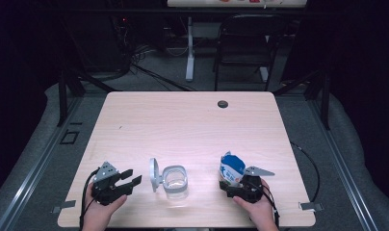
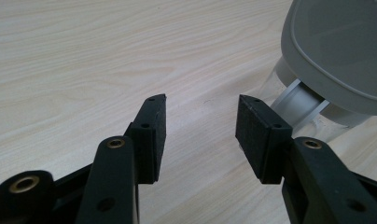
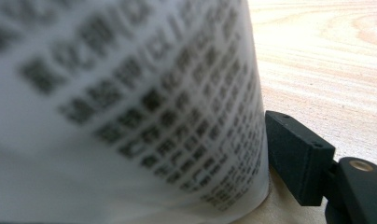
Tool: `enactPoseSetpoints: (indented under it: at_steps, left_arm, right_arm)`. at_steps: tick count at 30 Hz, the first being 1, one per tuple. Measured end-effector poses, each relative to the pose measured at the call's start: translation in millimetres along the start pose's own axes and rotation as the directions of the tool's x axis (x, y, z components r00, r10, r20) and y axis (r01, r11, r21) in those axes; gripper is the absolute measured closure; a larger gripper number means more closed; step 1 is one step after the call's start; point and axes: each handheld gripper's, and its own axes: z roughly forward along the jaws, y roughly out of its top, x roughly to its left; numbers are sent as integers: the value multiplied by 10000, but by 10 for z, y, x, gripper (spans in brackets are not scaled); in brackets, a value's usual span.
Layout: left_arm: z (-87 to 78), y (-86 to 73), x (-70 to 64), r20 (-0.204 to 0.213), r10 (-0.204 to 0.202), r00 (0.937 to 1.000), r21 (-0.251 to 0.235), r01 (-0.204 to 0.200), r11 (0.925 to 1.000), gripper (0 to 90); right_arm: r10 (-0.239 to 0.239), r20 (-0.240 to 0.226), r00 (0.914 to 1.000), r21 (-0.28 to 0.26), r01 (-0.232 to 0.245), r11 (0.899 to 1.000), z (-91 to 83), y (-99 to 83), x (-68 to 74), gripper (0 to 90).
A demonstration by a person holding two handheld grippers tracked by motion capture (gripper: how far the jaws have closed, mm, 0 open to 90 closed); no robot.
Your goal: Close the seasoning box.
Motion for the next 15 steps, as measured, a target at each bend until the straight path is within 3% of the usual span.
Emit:
enactPoseSetpoints:
  at_steps: [15]
  left_arm:
    - [-5, 1, 18, -14, -41, 10000, -13, 41, 10000, 534]
  right_arm:
    - [-46, 10, 10000, -103, 46, 9999, 7, -10, 0, 326]
